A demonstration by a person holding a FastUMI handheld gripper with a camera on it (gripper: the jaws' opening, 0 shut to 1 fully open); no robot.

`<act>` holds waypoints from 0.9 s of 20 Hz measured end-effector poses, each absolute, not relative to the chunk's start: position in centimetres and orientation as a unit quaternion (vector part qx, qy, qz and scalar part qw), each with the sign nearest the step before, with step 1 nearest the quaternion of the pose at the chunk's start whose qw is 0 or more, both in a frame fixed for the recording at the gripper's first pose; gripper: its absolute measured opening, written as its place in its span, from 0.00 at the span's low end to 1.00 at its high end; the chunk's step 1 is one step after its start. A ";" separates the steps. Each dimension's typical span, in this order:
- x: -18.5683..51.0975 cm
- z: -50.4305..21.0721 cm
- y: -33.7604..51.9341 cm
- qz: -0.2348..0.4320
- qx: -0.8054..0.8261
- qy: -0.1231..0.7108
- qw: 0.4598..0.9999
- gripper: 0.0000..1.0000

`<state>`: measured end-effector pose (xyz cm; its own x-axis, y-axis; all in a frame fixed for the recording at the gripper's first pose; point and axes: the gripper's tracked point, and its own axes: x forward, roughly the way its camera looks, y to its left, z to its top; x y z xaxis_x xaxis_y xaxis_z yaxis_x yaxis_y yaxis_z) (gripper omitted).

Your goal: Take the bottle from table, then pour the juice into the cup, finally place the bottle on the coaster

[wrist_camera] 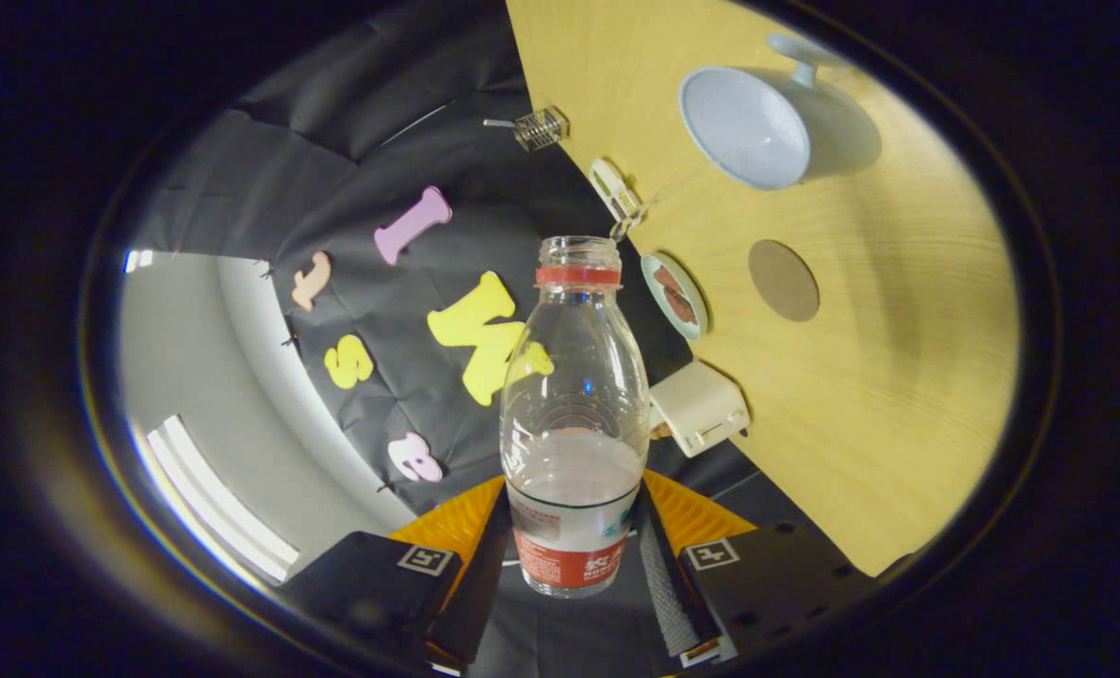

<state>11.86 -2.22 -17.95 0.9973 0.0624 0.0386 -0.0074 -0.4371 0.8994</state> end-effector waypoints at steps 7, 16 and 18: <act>12.1 -17.5 -2.3 0.032 0.858 0.002 0.513 0.74; 12.5 -17.5 -1.7 0.026 0.844 0.012 0.536 0.74; 12.5 -17.8 -1.2 0.026 0.833 0.019 0.552 0.74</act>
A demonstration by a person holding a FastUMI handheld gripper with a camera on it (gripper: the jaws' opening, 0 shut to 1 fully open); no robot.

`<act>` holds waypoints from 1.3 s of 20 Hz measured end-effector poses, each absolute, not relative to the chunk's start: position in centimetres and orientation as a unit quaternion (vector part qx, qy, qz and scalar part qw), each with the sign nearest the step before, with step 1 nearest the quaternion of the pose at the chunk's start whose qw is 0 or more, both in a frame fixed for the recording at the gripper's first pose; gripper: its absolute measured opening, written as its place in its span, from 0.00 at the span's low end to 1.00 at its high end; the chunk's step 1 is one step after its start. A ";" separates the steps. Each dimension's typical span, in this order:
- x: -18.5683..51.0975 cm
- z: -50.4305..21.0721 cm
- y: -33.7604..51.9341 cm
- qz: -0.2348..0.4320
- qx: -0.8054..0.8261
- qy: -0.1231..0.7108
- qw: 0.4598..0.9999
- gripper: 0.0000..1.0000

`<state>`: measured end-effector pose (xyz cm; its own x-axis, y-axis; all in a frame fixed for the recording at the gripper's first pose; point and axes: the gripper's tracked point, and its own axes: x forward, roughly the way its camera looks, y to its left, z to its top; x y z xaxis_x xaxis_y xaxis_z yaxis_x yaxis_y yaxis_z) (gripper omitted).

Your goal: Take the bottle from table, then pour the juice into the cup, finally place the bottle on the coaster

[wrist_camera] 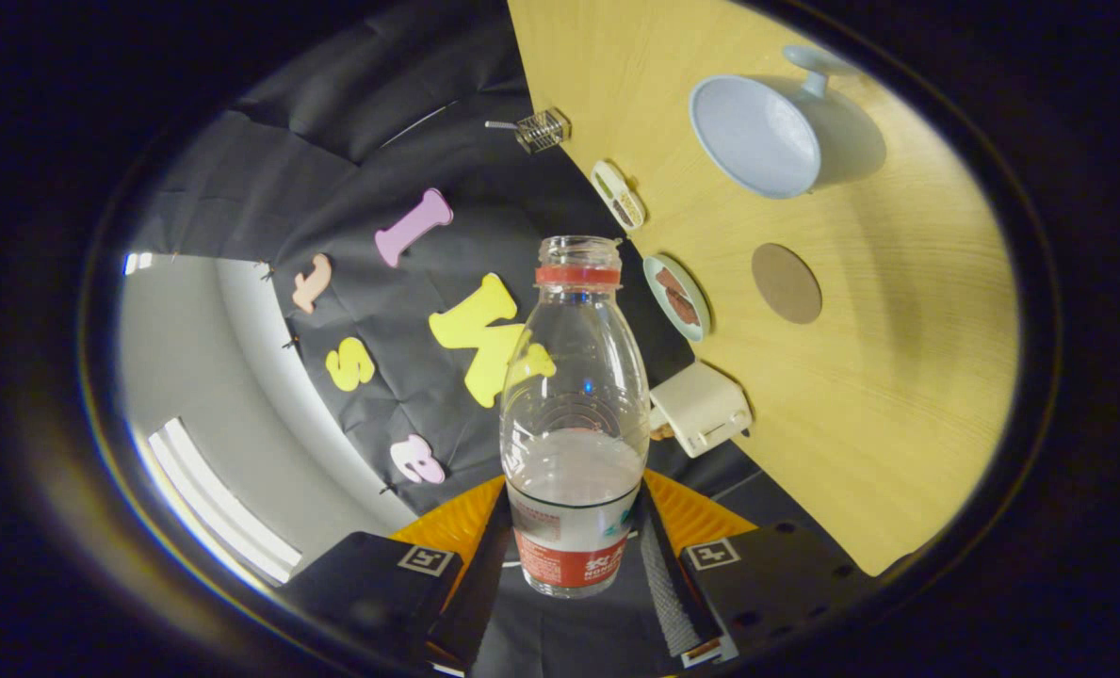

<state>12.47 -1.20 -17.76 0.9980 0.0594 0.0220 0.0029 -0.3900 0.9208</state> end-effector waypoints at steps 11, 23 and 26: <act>8.1 -21.9 0.0 0.060 0.481 0.098 0.869 0.74; 5.0 -20.8 -1.9 0.018 0.066 0.075 0.995 0.75; 5.0 -21.2 -1.0 0.011 0.026 0.077 0.997 0.76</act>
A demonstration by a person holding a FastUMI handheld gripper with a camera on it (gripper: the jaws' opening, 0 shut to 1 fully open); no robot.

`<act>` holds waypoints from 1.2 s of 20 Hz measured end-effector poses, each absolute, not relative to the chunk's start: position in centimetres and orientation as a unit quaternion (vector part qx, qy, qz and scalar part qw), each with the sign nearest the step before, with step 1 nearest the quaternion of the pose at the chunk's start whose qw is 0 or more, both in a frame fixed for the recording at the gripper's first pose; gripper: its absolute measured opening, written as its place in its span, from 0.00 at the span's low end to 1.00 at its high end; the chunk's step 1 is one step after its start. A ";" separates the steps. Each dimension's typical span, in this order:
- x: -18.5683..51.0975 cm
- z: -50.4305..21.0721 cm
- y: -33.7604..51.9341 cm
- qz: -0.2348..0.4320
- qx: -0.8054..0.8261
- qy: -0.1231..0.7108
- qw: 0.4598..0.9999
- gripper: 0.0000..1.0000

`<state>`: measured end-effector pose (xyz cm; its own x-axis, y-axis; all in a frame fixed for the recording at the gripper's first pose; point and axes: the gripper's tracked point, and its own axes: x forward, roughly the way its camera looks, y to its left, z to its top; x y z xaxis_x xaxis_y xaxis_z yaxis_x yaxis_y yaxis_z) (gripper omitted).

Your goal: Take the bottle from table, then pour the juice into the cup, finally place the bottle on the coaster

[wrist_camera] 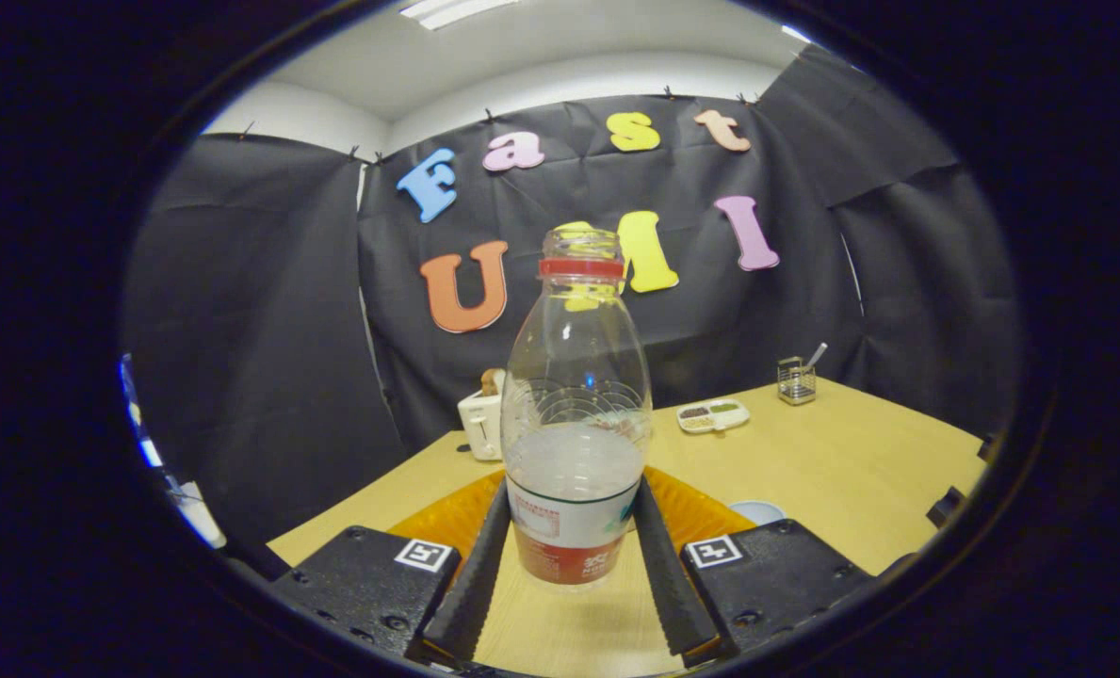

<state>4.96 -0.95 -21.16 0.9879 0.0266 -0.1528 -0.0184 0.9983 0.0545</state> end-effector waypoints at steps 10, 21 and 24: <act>10.4 -19.0 -0.7 -0.041 -0.030 0.069 0.996 0.76; 22.4 -25.7 -3.5 -0.101 -0.069 0.110 0.987 0.76; 24.8 -28.4 -4.0 -0.093 -0.078 0.127 0.984 0.77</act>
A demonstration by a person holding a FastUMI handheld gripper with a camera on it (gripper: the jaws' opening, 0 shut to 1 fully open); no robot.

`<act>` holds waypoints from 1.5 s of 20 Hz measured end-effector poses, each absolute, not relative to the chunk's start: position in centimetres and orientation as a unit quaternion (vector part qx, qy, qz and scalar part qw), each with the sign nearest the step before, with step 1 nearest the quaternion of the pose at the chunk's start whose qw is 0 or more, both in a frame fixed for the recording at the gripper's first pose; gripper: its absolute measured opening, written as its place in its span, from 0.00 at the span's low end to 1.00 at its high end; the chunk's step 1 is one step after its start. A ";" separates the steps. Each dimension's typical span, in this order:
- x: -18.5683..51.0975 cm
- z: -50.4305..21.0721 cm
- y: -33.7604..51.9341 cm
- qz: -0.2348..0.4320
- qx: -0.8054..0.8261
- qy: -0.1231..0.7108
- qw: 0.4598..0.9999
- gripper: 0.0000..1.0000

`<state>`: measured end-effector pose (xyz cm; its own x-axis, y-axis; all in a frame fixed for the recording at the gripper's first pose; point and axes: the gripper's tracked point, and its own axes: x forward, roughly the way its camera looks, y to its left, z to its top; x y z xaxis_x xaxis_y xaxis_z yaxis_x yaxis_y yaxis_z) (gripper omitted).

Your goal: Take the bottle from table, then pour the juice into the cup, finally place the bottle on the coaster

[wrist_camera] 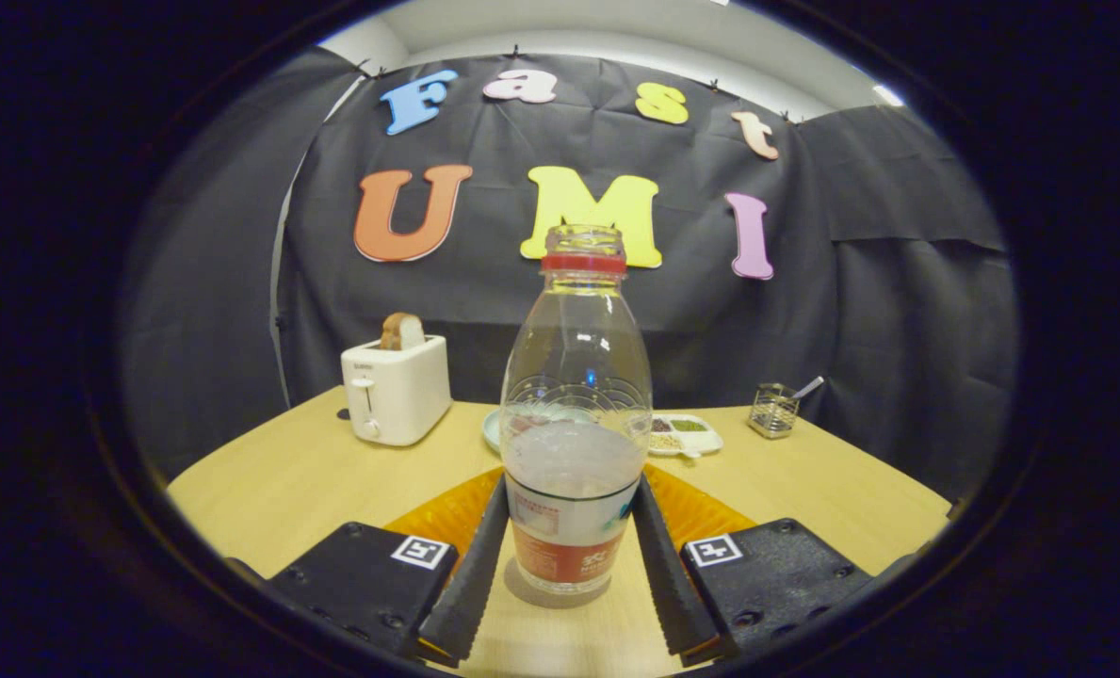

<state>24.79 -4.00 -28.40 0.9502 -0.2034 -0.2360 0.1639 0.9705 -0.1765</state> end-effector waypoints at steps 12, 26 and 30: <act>27.9 -34.2 -4.5 -0.060 -0.099 0.164 0.980 0.80; 24.6 -28.6 -5.4 -0.064 -0.078 0.138 0.985 1.00; 21.3 -23.2 -4.4 -0.063 -0.078 0.115 0.988 1.00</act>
